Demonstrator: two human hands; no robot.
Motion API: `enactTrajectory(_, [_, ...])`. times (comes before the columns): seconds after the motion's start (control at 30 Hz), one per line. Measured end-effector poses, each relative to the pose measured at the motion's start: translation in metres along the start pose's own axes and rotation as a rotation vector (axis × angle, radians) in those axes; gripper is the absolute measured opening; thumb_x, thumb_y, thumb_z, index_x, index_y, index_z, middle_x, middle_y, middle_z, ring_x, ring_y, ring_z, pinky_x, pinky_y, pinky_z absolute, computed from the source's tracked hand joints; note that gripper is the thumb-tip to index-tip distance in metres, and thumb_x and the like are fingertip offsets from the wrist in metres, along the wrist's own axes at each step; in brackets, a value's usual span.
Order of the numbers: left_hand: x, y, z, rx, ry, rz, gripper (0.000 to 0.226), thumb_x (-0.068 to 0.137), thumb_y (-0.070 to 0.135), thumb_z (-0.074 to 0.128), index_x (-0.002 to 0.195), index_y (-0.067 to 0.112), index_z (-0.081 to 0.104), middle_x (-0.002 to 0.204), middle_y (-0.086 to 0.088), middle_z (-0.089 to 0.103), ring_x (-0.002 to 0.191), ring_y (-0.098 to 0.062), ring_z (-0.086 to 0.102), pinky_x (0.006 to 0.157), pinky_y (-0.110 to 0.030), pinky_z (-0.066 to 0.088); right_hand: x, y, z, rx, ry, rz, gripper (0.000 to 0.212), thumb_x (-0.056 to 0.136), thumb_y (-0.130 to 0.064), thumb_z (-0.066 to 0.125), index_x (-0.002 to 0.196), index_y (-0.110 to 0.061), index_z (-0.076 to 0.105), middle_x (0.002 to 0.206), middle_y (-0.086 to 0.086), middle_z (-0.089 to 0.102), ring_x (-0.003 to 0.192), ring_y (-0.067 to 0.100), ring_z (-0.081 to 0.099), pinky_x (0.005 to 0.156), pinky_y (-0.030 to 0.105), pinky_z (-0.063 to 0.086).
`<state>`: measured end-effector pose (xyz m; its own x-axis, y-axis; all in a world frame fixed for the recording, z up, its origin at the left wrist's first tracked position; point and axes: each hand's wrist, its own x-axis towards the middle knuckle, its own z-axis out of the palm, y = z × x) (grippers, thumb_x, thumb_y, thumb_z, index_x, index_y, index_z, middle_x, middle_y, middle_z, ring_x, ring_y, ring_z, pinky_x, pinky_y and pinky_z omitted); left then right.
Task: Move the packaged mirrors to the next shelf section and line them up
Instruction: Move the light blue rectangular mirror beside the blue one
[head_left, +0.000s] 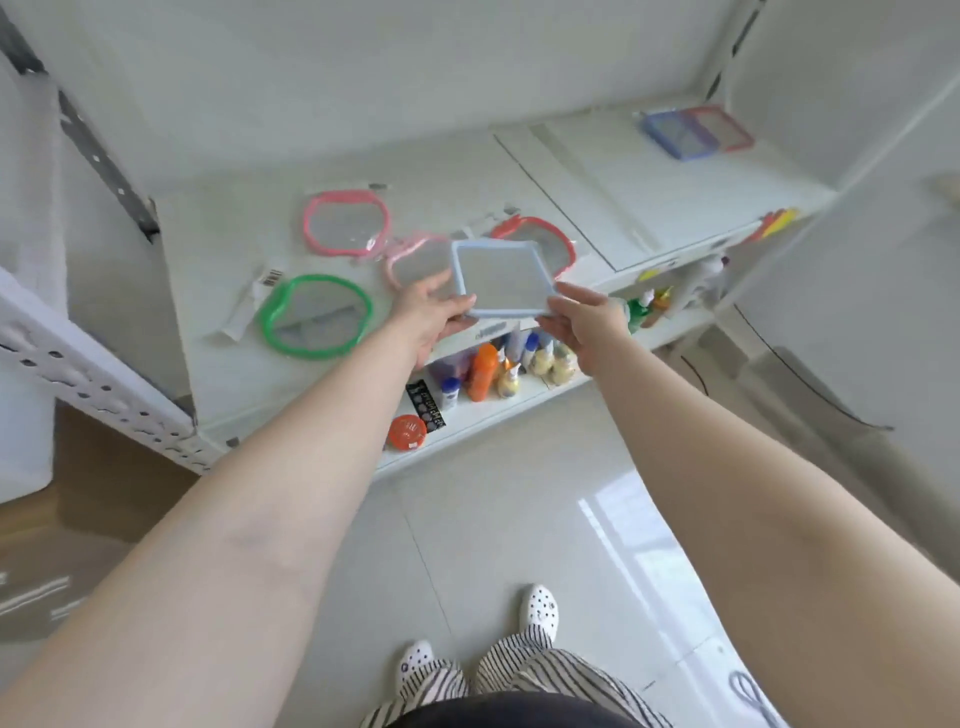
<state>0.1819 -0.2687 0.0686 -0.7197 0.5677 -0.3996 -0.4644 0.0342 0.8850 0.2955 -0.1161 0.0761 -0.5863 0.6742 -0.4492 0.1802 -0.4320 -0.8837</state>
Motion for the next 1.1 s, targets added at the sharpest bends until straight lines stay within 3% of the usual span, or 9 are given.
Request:
enactTrajectory(0.07, [0.004, -0.013, 0.035, 0.037, -0.015, 0.03, 0.066, 0.087, -0.005, 0.06, 0.146, 0.007, 0.033, 0.111, -0.007, 0.065, 0.089, -0.018, 0.066, 0.068, -0.017, 0.059, 0.003, -0.002, -0.036, 0.021, 0.045, -0.003, 0.041, 0.086, 0.003, 0.062, 0.127, -0.005, 0.059, 0.085, 0.01, 0.069, 0.066, 0.018, 0.069, 0.089, 0.033, 0.057])
enactTrajectory(0.17, [0.012, -0.035, 0.09, 0.088, -0.06, 0.056, 0.062, 0.088, -0.004, 0.06, 0.144, 0.004, 0.035, 0.092, -0.001, 0.064, 0.075, -0.011, 0.063, 0.067, -0.016, 0.058, 0.012, -0.007, -0.095, 0.073, 0.098, 0.008, 0.043, 0.086, 0.003, 0.063, 0.128, -0.006, 0.059, 0.096, 0.011, 0.069, 0.073, 0.02, 0.072, 0.084, 0.03, 0.059])
enactTrajectory(0.27, [0.024, -0.063, 0.147, 0.131, -0.124, 0.047, 0.056, 0.089, -0.006, 0.057, 0.141, 0.005, 0.042, 0.099, -0.007, 0.064, 0.076, -0.014, 0.063, 0.065, -0.016, 0.058, 0.026, -0.009, -0.162, 0.087, 0.168, 0.009, 0.042, 0.084, 0.005, 0.065, 0.124, -0.008, 0.062, 0.115, 0.016, 0.066, 0.072, 0.019, 0.074, 0.08, 0.028, 0.06])
enactTrajectory(0.4, [0.038, -0.098, 0.236, 0.137, -0.143, -0.009, 0.057, 0.088, -0.007, 0.057, 0.142, 0.003, 0.04, 0.109, -0.012, 0.06, 0.086, -0.02, 0.062, 0.067, -0.017, 0.059, 0.045, -0.017, -0.249, 0.074, 0.229, -0.011, 0.043, 0.085, 0.01, 0.061, 0.126, -0.002, 0.059, 0.112, 0.016, 0.063, 0.072, 0.018, 0.071, 0.073, 0.025, 0.06])
enactTrajectory(0.5, [0.045, -0.114, 0.3, 0.127, -0.153, -0.034, 0.058, 0.088, -0.008, 0.057, 0.142, 0.001, 0.039, 0.107, -0.011, 0.058, 0.08, -0.017, 0.061, 0.061, -0.014, 0.058, 0.062, -0.031, -0.308, 0.059, 0.261, -0.013, 0.044, 0.083, 0.011, 0.062, 0.126, 0.0, 0.059, 0.121, 0.019, 0.062, 0.085, 0.024, 0.069, 0.07, 0.023, 0.061])
enactTrajectory(0.6, [0.053, -0.118, 0.348, 0.137, -0.173, -0.04, 0.056, 0.089, -0.005, 0.058, 0.141, 0.003, 0.041, 0.104, -0.008, 0.059, 0.091, -0.022, 0.061, 0.061, -0.012, 0.057, 0.08, -0.045, -0.354, 0.052, 0.266, -0.01, 0.043, 0.084, 0.01, 0.063, 0.125, 0.001, 0.059, 0.126, 0.019, 0.06, 0.097, 0.029, 0.069, 0.073, 0.025, 0.061])
enactTrajectory(0.83, [0.099, -0.104, 0.408, 0.195, -0.165, -0.014, 0.056, 0.088, -0.004, 0.06, 0.14, 0.008, 0.045, 0.118, -0.011, 0.061, 0.09, -0.018, 0.064, 0.063, -0.015, 0.057, 0.128, -0.085, -0.395, 0.081, 0.237, -0.002, 0.041, 0.085, 0.007, 0.063, 0.126, -0.001, 0.06, 0.125, 0.018, 0.062, 0.093, 0.026, 0.071, 0.073, 0.024, 0.061])
enactTrajectory(1.0, [0.148, -0.082, 0.436, 0.192, -0.158, -0.008, 0.051, 0.089, -0.005, 0.058, 0.137, 0.005, 0.048, 0.099, -0.006, 0.065, 0.064, -0.007, 0.069, 0.06, -0.016, 0.056, 0.179, -0.118, -0.398, 0.068, 0.233, -0.005, 0.041, 0.086, 0.006, 0.061, 0.126, -0.003, 0.059, 0.125, 0.018, 0.061, 0.09, 0.025, 0.071, 0.071, 0.023, 0.061])
enactTrajectory(1.1, [0.188, -0.07, 0.45, 0.17, -0.155, -0.008, 0.054, 0.087, -0.006, 0.06, 0.138, 0.005, 0.047, 0.113, -0.016, 0.065, 0.073, -0.013, 0.068, 0.067, -0.019, 0.059, 0.215, -0.138, -0.399, 0.066, 0.256, -0.005, 0.042, 0.086, 0.006, 0.062, 0.126, -0.004, 0.06, 0.125, 0.017, 0.061, 0.085, 0.024, 0.072, 0.077, 0.027, 0.06])
